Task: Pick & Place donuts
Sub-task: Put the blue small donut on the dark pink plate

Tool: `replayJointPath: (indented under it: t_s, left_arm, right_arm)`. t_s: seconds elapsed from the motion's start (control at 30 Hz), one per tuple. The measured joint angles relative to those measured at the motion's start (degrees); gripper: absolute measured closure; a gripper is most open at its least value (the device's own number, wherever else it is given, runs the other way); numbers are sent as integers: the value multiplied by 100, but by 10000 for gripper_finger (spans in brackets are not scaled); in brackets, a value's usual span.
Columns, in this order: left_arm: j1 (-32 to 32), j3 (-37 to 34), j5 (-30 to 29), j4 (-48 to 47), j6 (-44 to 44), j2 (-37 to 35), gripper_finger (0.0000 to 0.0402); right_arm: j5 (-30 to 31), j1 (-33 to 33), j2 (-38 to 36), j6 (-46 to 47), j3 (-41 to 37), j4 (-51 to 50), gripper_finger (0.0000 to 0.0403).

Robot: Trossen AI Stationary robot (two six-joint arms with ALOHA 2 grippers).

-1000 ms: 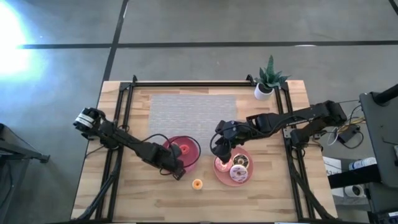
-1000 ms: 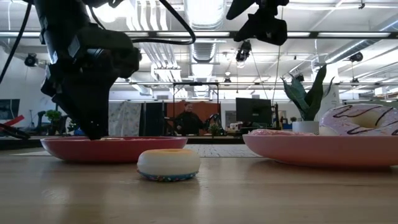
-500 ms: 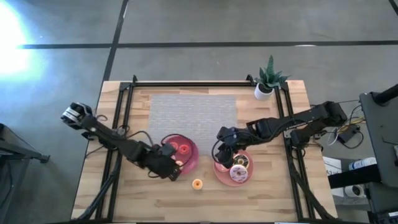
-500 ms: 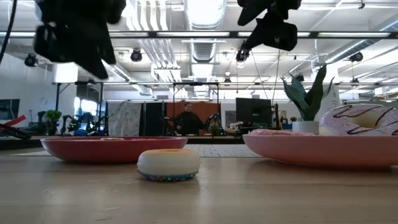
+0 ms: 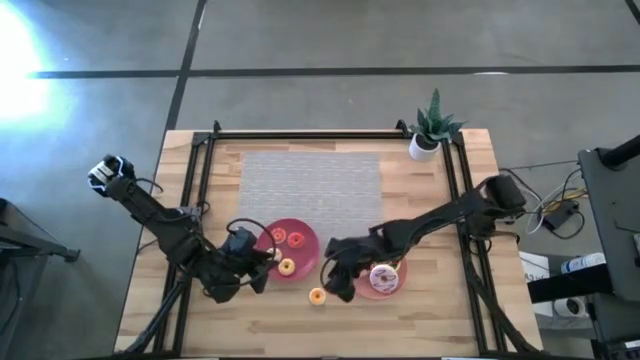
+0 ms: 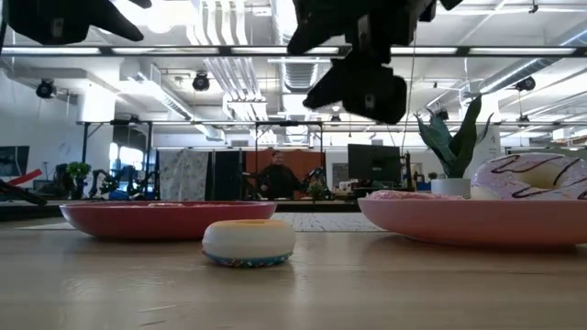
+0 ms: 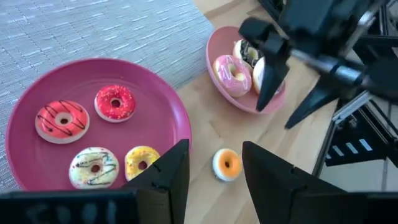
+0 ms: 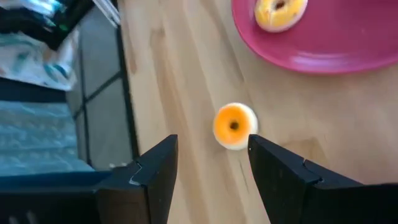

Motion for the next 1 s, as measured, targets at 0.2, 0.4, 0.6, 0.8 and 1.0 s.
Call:
replayJointPath:
  t_s: [0.2, 0.4, 0.6, 0.8, 1.0]
  left_arm:
    - [2, -2, -30, -47, 17, -76, 280]
    - [2, -4, -44, -99, 143, -73, 280]
    - [2, -4, -48, -275, 184, -72, 280]
    - [2, -4, -31, -298, 172, -72, 280]
    - [2, -7, -26, -404, 166, -72, 280]
  right_arm:
    - [-22, 380, 561, -876, 380, -23, 216]
    - [-20, 557, 930, -2425, 708, -31, 216]
    - [-28, 568, 1322, -4361, 1073, -52, 216]
    - [38, 636, 1785, -4705, 1461, -537, 216]
    - [670, 638, 2004, -4583, 1728, -1112, 216]
